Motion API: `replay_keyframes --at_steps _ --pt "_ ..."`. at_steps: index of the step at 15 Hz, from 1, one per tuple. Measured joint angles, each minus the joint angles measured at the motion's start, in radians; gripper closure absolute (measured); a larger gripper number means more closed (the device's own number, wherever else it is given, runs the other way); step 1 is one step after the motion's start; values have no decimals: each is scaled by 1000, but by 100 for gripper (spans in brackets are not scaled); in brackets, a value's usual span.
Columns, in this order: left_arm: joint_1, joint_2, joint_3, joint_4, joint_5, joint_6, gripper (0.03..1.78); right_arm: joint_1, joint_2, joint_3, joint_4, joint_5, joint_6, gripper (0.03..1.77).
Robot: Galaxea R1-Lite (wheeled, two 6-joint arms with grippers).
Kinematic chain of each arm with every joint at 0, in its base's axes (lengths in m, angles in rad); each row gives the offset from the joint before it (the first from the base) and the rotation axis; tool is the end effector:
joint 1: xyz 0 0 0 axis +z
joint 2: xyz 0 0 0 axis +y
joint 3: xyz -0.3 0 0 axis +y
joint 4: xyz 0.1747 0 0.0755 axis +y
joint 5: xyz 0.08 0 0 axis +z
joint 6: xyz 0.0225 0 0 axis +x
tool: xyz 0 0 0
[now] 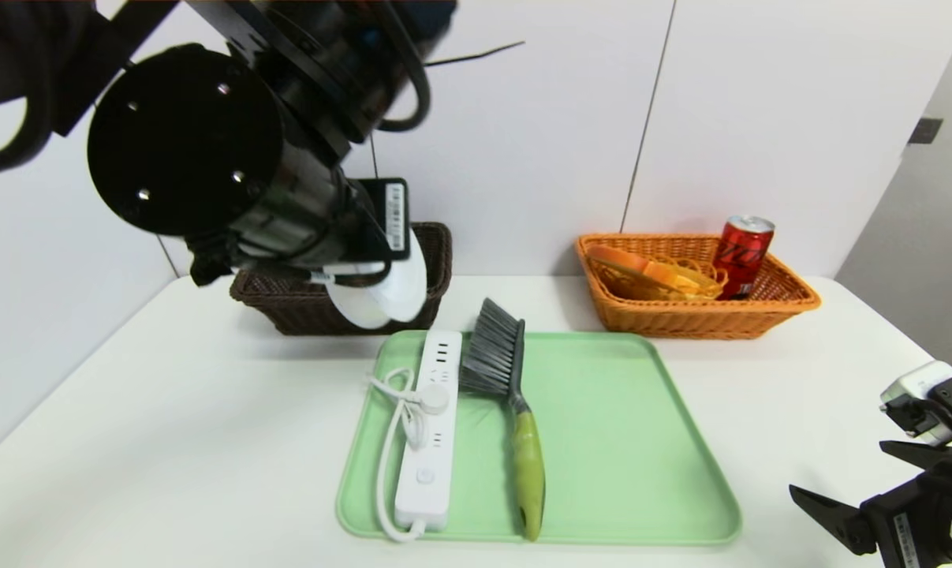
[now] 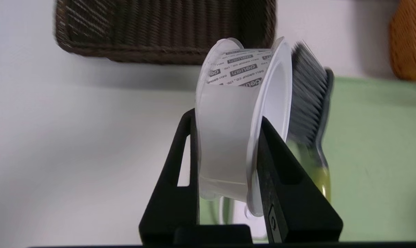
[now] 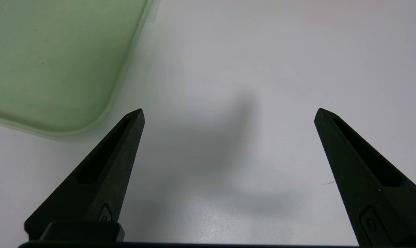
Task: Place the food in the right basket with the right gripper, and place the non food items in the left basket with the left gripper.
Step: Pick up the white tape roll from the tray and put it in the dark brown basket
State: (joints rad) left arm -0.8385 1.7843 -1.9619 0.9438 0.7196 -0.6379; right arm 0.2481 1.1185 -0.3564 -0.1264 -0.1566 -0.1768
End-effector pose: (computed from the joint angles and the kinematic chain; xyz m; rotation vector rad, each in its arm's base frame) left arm 0.2063 -0.2072 0.3312 -0.0829 0.5467 0.0630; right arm 0.1265 0.0284 0.1431 -0.2987 0.6146 0.1435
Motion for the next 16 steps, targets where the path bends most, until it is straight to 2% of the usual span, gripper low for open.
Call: replay_keyframes --at_steps 4,7,12,16 --pt "291 -9 4 -247 -36 227 131 0 -6 -6 -1 1 2 10" --pt "454 34 7 -411 -105 323 131 0 -9 -18 -1 1 0 10" --pt "544 163 9 -488 -134 341 131 1 -9 -71 -1 6 0 10" --pt "566 255 9 -505 -136 337 131 0 -8 -94 -1 6 3 10"
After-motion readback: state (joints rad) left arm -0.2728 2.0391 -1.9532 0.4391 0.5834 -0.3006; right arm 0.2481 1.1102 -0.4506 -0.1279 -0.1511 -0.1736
